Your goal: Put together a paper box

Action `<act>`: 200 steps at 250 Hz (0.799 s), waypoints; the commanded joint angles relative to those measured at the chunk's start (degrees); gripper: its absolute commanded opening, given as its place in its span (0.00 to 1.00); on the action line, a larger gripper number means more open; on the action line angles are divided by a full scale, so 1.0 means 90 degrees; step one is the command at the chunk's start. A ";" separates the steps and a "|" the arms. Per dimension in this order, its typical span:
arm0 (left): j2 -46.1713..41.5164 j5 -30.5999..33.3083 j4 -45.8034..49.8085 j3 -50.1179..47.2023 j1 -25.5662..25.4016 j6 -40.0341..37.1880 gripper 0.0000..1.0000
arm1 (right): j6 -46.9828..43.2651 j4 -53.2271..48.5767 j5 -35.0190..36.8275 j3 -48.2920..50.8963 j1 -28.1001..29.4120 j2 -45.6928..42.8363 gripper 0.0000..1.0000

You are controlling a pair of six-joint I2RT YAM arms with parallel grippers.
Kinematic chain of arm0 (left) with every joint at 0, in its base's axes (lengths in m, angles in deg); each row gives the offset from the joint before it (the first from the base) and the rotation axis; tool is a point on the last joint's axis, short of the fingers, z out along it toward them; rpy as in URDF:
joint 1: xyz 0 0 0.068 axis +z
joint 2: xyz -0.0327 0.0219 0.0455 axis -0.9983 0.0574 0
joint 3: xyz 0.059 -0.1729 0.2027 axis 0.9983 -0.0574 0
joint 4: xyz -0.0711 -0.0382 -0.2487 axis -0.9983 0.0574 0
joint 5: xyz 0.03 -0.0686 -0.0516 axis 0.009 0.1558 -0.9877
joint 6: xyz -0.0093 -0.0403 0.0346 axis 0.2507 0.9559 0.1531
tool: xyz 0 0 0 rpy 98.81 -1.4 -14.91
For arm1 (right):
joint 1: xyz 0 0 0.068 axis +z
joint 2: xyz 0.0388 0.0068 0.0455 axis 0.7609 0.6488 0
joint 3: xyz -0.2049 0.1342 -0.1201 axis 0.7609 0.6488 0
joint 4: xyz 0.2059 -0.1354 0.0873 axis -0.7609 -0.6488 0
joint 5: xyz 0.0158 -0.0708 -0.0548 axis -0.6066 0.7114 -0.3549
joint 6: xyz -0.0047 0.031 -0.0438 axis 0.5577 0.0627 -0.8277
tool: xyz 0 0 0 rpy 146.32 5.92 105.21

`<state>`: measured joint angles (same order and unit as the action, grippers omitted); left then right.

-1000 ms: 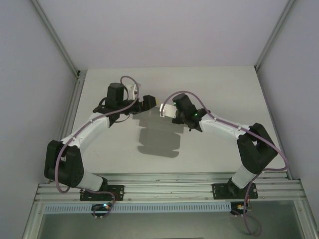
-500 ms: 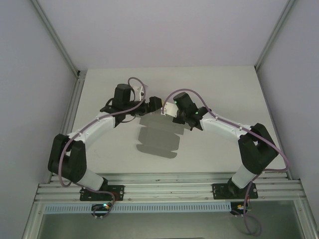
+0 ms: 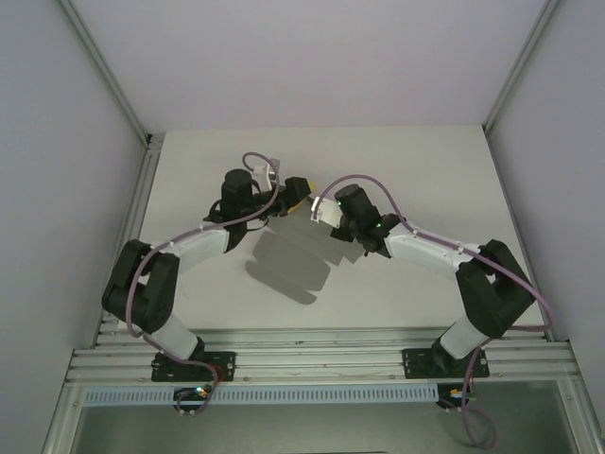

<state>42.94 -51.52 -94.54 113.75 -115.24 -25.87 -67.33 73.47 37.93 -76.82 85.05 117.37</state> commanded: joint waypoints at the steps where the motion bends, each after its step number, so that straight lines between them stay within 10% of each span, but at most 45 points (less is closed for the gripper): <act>1: 0.0332 0.0192 -0.1718 -0.0164 -0.0083 0.0836 0.89 | -0.0017 0.0881 -0.1297 0.0042 0.0297 -0.0422 0.00; 124: -0.0176 -0.1025 -0.2002 -0.0744 0.0481 0.0798 1.00 | 0.0038 0.0702 -0.1058 0.0320 -0.0043 -0.0897 0.00; 200: -0.2188 -0.1356 0.2242 -0.1100 0.1822 -0.1878 1.00 | -0.0187 0.0128 -0.1371 0.0100 -0.0443 -0.1333 0.00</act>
<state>30.70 -65.02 -98.54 104.26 -102.00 -25.82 -67.07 76.71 29.34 -73.63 82.67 108.41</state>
